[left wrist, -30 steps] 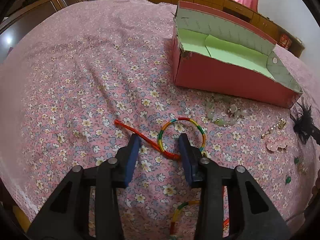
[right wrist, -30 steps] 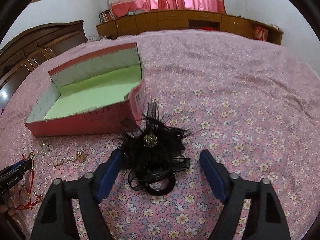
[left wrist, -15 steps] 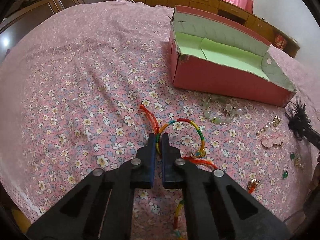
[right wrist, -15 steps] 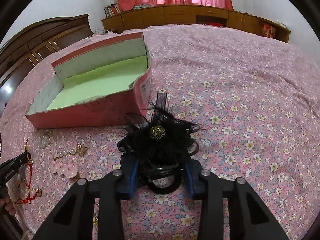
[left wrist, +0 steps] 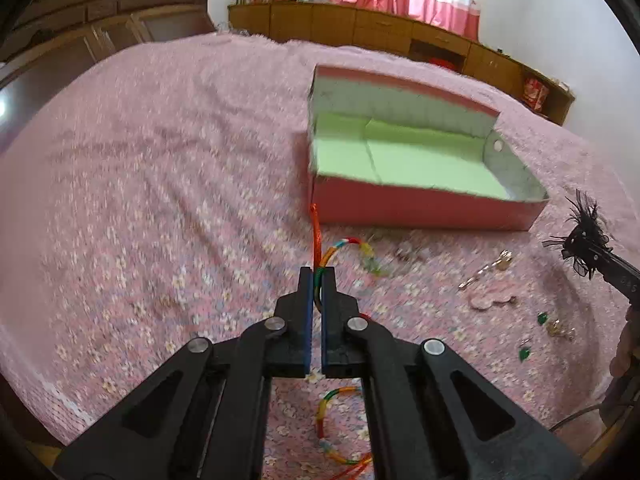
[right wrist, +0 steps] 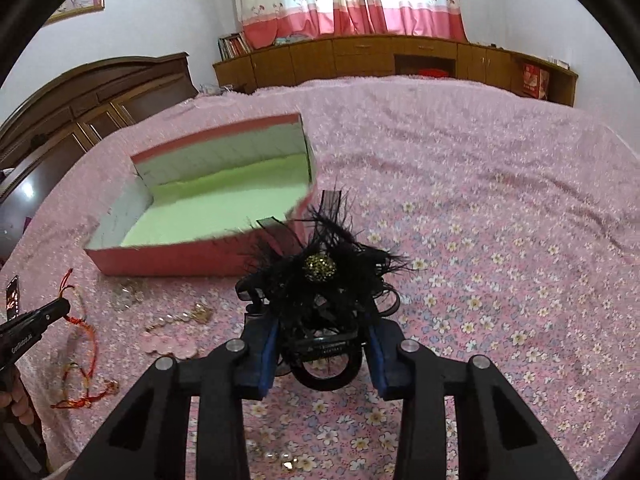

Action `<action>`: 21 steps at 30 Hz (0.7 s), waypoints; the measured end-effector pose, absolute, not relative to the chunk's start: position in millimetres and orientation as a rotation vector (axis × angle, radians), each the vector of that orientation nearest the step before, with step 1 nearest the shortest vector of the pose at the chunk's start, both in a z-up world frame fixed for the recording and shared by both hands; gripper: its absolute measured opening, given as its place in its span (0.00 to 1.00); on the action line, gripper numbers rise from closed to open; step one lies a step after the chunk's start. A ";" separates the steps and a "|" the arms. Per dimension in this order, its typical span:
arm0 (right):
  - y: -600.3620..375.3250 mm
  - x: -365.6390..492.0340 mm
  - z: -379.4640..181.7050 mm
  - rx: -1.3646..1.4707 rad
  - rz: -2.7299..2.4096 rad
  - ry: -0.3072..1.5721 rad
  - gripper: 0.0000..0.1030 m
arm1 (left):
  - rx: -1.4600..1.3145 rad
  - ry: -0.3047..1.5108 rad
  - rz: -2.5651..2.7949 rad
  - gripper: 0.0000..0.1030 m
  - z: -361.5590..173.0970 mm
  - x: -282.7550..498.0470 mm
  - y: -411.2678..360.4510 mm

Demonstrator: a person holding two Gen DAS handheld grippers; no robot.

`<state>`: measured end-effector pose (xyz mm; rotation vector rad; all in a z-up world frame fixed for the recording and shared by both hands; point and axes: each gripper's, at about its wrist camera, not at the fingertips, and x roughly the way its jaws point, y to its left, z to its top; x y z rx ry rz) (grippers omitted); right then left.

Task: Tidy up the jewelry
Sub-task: 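Grasp the black feathered hair clip with the right gripper while the left grasps the rainbow bracelet, then carry both held items over the green-lined box and lower them inside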

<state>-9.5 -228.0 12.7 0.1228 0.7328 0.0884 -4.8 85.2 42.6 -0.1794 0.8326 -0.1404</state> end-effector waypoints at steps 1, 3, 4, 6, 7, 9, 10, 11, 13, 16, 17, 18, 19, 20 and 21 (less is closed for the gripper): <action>-226.8 -10.2 16.0 0.121 0.091 0.724 0.38 | -0.186 0.827 -0.148 0.00 50.3 -5.7 86.2; -223.9 -11.4 23.7 0.116 0.097 0.705 0.38 | -0.179 0.806 -0.159 0.00 71.9 -14.0 86.9; -222.7 -11.7 27.2 0.113 0.100 0.697 0.38 | -0.172 0.797 -0.161 0.00 82.4 -16.4 86.2; -218.8 -11.0 34.8 0.104 0.111 0.680 0.38 | -0.146 0.791 -0.163 0.00 98.4 -9.6 76.8; -216.9 -10.7 37.8 0.099 0.116 0.672 0.38 | -0.133 0.784 -0.167 0.00 108.1 -7.6 74.0; -212.3 -9.1 43.3 0.090 0.128 0.660 0.38 | -0.113 0.775 -0.173 0.00 119.3 -5.5 75.4; -209.5 -7.4 46.5 0.087 0.134 0.654 0.38 | -0.109 0.765 -0.179 0.00 129.9 -6.3 69.1; -207.6 -6.1 48.5 0.086 0.140 0.651 0.38 | -0.090 0.759 -0.181 0.00 134.0 -5.2 67.2; -202.0 -1.8 54.2 0.084 0.159 0.643 0.38 | -0.070 0.744 -0.197 0.00 144.9 -2.6 62.2; -194.5 5.3 61.5 0.075 0.177 0.628 0.38 | 0.018 0.740 -0.187 0.00 130.1 38.0 18.6; -192.3 7.8 63.7 0.073 0.183 0.623 0.38 | 0.035 0.732 -0.190 0.00 129.1 47.2 15.7; -190.2 11.0 66.1 0.069 0.189 0.619 0.38 | 0.051 0.726 -0.191 0.00 123.1 56.2 13.2; -188.4 13.1 67.4 0.066 0.193 0.616 0.38 | 0.059 0.715 -0.195 0.00 124.4 61.5 12.4; -185.5 17.6 69.9 0.058 0.197 0.612 0.38 | 0.061 0.708 -0.197 0.00 125.3 66.5 11.1; -183.5 21.8 71.6 0.054 0.200 0.610 0.38 | 0.057 0.702 -0.199 0.00 127.4 71.7 10.6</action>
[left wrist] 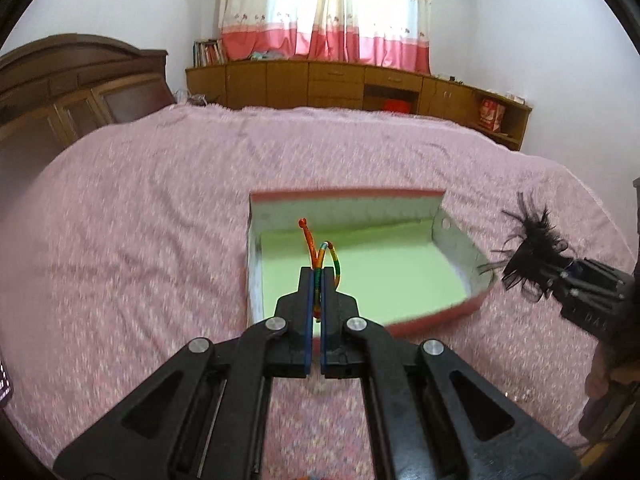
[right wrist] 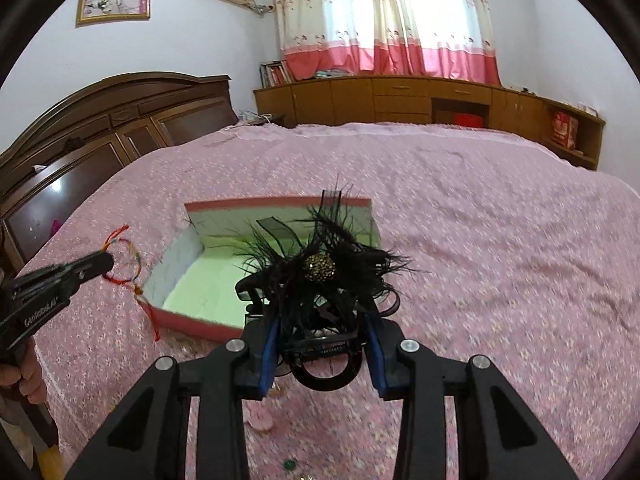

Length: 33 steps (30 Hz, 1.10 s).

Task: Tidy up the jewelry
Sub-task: 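Carry both held items over the green-lined box and lower them inside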

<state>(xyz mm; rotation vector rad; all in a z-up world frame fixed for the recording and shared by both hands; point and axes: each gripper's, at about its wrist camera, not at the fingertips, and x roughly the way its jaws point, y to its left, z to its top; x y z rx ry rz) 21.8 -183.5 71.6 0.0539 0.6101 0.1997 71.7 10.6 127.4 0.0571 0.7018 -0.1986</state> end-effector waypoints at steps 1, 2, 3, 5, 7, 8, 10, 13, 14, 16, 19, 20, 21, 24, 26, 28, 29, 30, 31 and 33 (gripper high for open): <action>-181.7 25.7 73.0 0.054 0.203 0.609 0.38 | 0.052 0.698 -0.200 0.00 128.6 78.0 9.8; -180.5 29.8 74.5 0.059 0.208 0.609 0.38 | 0.046 0.700 -0.203 0.00 128.4 83.6 10.0; -178.9 34.3 76.0 0.064 0.212 0.608 0.38 | 0.036 0.698 -0.203 0.00 127.5 84.7 10.4; -177.3 43.6 77.4 0.074 0.217 0.611 0.38 | 0.035 0.698 -0.201 0.00 125.0 97.9 9.4; -175.9 54.0 77.8 0.084 0.220 0.616 0.38 | 0.035 0.690 -0.197 0.00 123.5 106.6 9.5; -175.5 60.2 77.4 0.088 0.220 0.620 0.38 | 0.034 0.684 -0.198 0.00 122.8 111.4 9.7; -175.1 70.6 75.7 0.098 0.219 0.632 0.38 | 0.034 0.679 -0.197 0.00 118.9 121.1 8.8; -174.2 89.0 69.8 0.115 0.212 0.661 0.38 | 0.050 0.682 -0.194 0.00 111.3 133.7 7.6; -173.9 95.2 66.9 0.115 0.207 0.671 0.38 | 0.055 0.685 -0.195 0.00 107.8 137.9 6.6; -173.1 104.8 62.6 0.109 0.196 0.688 0.38 | 0.060 0.696 -0.195 0.00 100.0 144.5 4.9; -171.1 121.9 53.1 0.094 0.177 0.724 0.38 | 0.050 0.735 -0.200 0.00 84.8 158.9 2.2; -170.6 126.5 49.6 0.089 0.174 0.735 0.38 | 0.050 0.745 -0.199 0.00 81.0 162.7 1.0; -171.2 129.4 47.6 0.086 0.172 0.744 0.38 | 0.053 0.761 -0.196 0.00 74.9 168.9 -0.2; -170.3 141.9 36.2 0.073 0.162 0.781 0.38 | 0.071 0.794 -0.184 0.00 62.7 181.1 -4.6; -168.4 147.9 27.9 0.062 0.156 0.807 0.38 | 0.080 0.818 -0.179 0.00 54.2 188.8 -7.2; -167.7 152.7 19.1 0.050 0.148 0.832 0.38 | 0.089 0.840 -0.175 0.00 46.0 193.5 -10.1; -167.1 154.4 15.7 0.047 0.145 0.843 0.38 | 0.096 0.850 -0.172 0.00 43.0 196.0 -10.7; -166.9 157.1 11.3 0.042 0.143 0.857 0.38 | 0.100 0.859 -0.169 0.00 40.6 198.4 -11.7; -166.9 159.6 6.9 0.037 0.140 0.873 0.38 | 0.103 0.870 -0.166 0.00 37.8 200.8 -12.2; -167.1 162.7 0.3 0.032 0.136 0.894 0.38 | 0.103 0.879 -0.159 0.00 34.1 202.2 -12.3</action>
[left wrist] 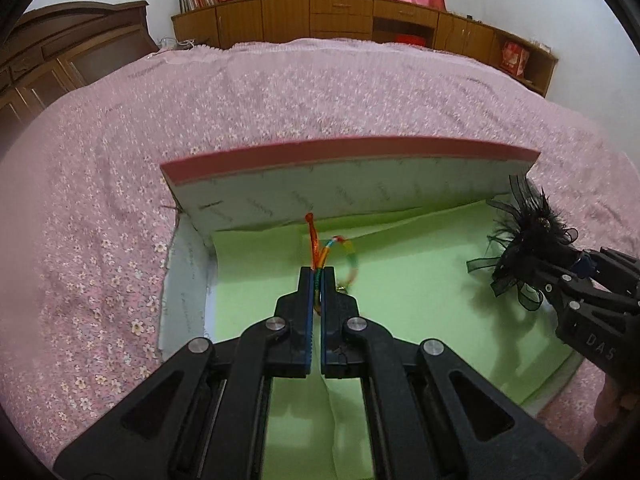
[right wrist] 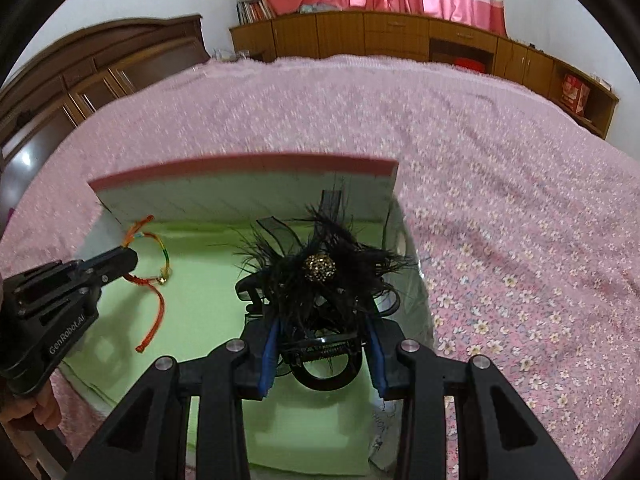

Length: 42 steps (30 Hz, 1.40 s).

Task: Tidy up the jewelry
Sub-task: 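Carry both held items over the green-lined box and lower them inside, then open both grippers to release the bracelet and hair clip into the box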

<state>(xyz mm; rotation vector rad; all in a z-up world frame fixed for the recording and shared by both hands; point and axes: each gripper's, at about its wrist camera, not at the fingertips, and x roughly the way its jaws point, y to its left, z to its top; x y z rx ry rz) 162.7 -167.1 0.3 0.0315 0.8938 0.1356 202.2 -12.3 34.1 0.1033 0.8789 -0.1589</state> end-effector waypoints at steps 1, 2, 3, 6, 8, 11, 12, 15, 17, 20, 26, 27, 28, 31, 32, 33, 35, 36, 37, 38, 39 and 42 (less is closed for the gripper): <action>-167.1 163.6 -2.4 0.030 0.134 0.901 0.38 | 0.101 0.885 -0.158 0.00 32.4 203.1 -11.9; -167.2 164.5 -5.0 0.026 0.130 0.907 0.38 | 0.099 0.896 -0.156 0.00 30.8 204.5 -11.5; -166.7 164.6 -6.3 0.019 0.126 0.908 0.38 | 0.099 0.904 -0.156 0.00 28.7 206.6 -10.7; -165.4 165.5 -8.4 0.000 0.124 0.911 0.38 | 0.111 0.925 -0.152 0.00 25.4 209.8 -10.9; -164.2 166.1 -8.9 -0.007 0.122 0.917 0.38 | 0.110 0.934 -0.147 0.00 23.1 211.9 -9.9; -163.8 167.9 -10.5 -0.012 0.118 0.929 0.41 | 0.096 0.943 -0.130 0.00 24.5 216.5 -9.0; -163.0 168.0 -11.0 -0.016 0.117 0.935 0.43 | 0.092 0.952 -0.123 0.03 24.5 217.7 -9.1; -159.8 168.6 -10.9 -0.028 0.128 0.943 0.51 | 0.069 0.966 -0.110 0.17 27.0 220.4 -9.2; -159.1 168.1 -9.8 -0.034 0.128 0.942 0.57 | 0.061 0.961 -0.112 0.21 29.8 219.4 -9.5; -161.1 168.3 -7.0 -0.009 0.134 0.951 0.60 | 0.079 0.956 -0.103 0.25 35.6 215.2 -13.0; -168.0 162.6 3.1 0.056 0.138 0.954 0.67 | 0.054 0.925 -0.126 0.27 53.9 203.9 -10.8; -169.2 161.1 5.1 0.066 0.136 0.951 0.68 | 0.052 0.916 -0.132 0.28 58.0 201.2 -9.4; -171.1 158.6 7.7 0.084 0.141 0.947 0.69 | 0.046 0.908 -0.138 0.28 60.1 197.4 -8.5; -175.5 150.5 14.8 0.118 0.143 0.928 0.72 | 0.027 0.891 -0.150 0.29 67.6 185.0 -6.2; -176.3 146.5 17.5 0.126 0.146 0.917 0.72 | 0.020 0.881 -0.157 0.29 71.4 180.7 -5.6; -177.2 143.0 19.1 0.131 0.148 0.910 0.72 | 0.015 0.874 -0.162 0.29 70.9 176.7 -4.1; -179.0 133.7 24.9 0.151 0.158 0.884 0.72 | 0.007 0.855 -0.167 0.29 77.9 173.2 0.3; -180.2 131.2 27.1 0.159 0.163 0.874 0.72 | 0.001 0.845 -0.168 0.29 81.1 169.0 1.6; -180.3 126.3 30.2 0.169 0.169 0.859 0.73 | -0.005 0.835 -0.170 0.30 82.9 163.8 4.8; -181.6 119.8 34.0 0.180 0.175 0.839 0.74 | -0.011 0.827 -0.170 0.30 82.7 158.5 5.3; -182.0 116.5 36.2 0.186 0.177 0.825 0.75 | -0.018 0.818 -0.170 0.30 86.3 154.8 6.8; -184.4 103.1 45.9 0.205 0.183 0.775 0.77 | -0.028 0.793 -0.171 0.30 90.2 141.8 10.4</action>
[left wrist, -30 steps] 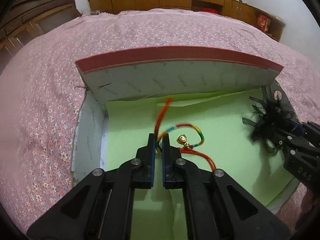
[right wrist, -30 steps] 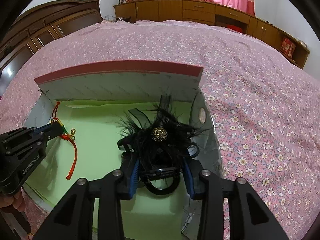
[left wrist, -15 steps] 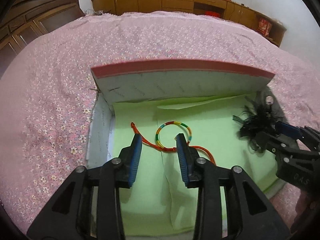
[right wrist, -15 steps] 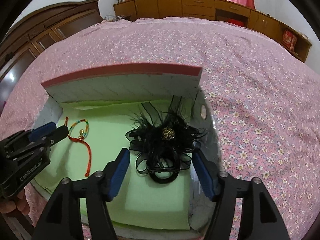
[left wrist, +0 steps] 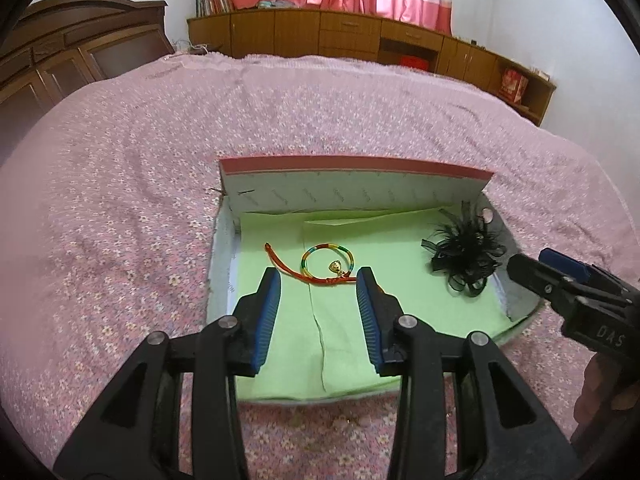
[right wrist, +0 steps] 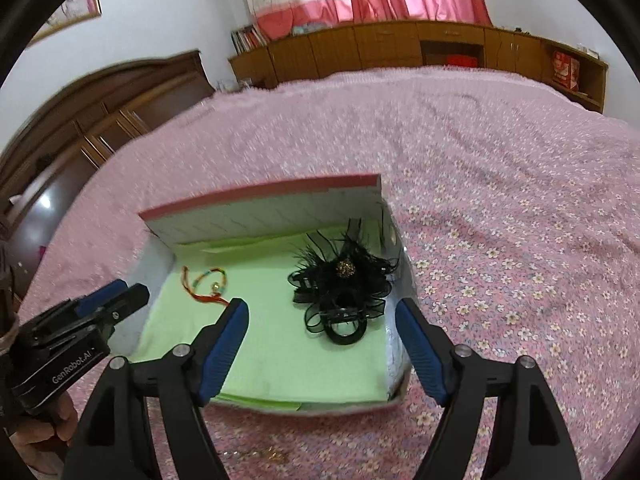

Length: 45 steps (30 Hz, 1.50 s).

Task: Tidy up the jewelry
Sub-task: 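Open both grippers to release the bracelet and hair clip into the box, then grasp the pale green bead bracelet with the left gripper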

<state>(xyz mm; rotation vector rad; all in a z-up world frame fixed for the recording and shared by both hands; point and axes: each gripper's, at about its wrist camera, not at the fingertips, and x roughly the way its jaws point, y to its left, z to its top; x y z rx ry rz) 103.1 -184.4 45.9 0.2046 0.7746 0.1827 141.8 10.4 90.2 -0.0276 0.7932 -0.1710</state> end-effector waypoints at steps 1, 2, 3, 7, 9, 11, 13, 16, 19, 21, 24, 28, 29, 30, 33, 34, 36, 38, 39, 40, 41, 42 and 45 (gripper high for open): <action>-185.8 97.6 49.6 0.211 0.184 0.756 0.77 | -0.031 0.786 -0.171 0.30 91.3 135.2 11.4; -186.8 93.4 52.5 0.215 0.186 0.742 0.77 | -0.035 0.780 -0.172 0.30 90.9 131.6 9.9; -187.4 89.9 54.4 0.216 0.187 0.732 0.77 | -0.040 0.774 -0.177 0.31 91.5 126.9 11.1; -191.7 67.8 64.7 0.208 0.185 0.679 0.78 | -0.052 0.764 -0.190 0.31 91.7 112.8 12.0; -194.5 58.8 66.9 0.206 0.180 0.663 0.79 | -0.054 0.763 -0.195 0.31 91.5 103.1 12.1; -197.3 48.8 67.9 0.212 0.179 0.652 0.79 | -0.057 0.762 -0.199 0.32 89.9 95.1 12.6; -198.3 41.3 65.9 0.213 0.177 0.650 0.79 | -0.061 0.768 -0.202 0.32 88.4 87.2 13.6; -198.4 30.4 61.0 0.209 0.175 0.655 0.79 | -0.066 0.785 -0.205 0.32 84.0 79.4 16.1; -196.8 21.7 53.5 0.207 0.178 0.672 0.79 | -0.064 0.803 -0.202 0.32 77.0 72.4 18.8; -195.5 16.3 46.9 0.208 0.180 0.688 0.79 | -0.063 0.818 -0.201 0.33 70.9 69.0 20.0; -192.2 10.4 38.2 0.210 0.184 0.717 0.79 | -0.067 0.846 -0.198 0.33 60.6 67.0 22.1; -188.2 3.8 25.7 0.201 0.184 0.745 0.79 | -0.072 0.883 -0.185 0.33 46.0 68.5 23.5; -187.8 2.3 22.5 0.201 0.182 0.752 0.79 | -0.072 0.889 -0.183 0.33 43.0 69.1 24.1; -187.9 0.9 20.0 0.203 0.181 0.759 0.79 | -0.074 0.899 -0.181 0.33 39.1 70.3 24.3; -188.5 -0.9 15.0 0.207 0.175 0.772 0.79 | -0.081 0.926 -0.181 0.33 28.6 73.3 25.2; -189.0 -1.5 13.0 0.207 0.173 0.778 0.79 | -0.083 0.937 -0.180 0.33 25.1 74.5 24.8; -190.2 -1.9 10.3 0.211 0.168 0.785 0.79 | -0.093 0.948 -0.184 0.33 20.2 75.3 24.4; -191.5 -2.9 7.6 0.216 0.165 0.792 0.79 | -0.099 0.957 -0.200 0.33 16.5 75.5 22.6; -192.0 -3.2 6.3 0.217 0.164 0.796 0.79 | -0.099 0.962 -0.211 0.33 14.4 76.0 20.5; -192.3 -3.0 4.9 0.219 0.163 0.800 0.79 | -0.097 0.966 -0.219 0.33 12.7 76.0 19.2; -192.6 -2.8 3.2 0.221 0.162 0.805 0.79 | -0.094 0.973 -0.226 0.33 10.5 76.2 17.9; -192.6 -2.9 2.0 0.223 0.162 0.807 0.79 | -0.093 0.979 -0.234 0.34 8.0 76.8 15.5; -192.7 -3.3 -1.8 0.227 0.162 0.816 0.79 | -0.085 0.979 -0.241 0.39 2.3 78.3 10.0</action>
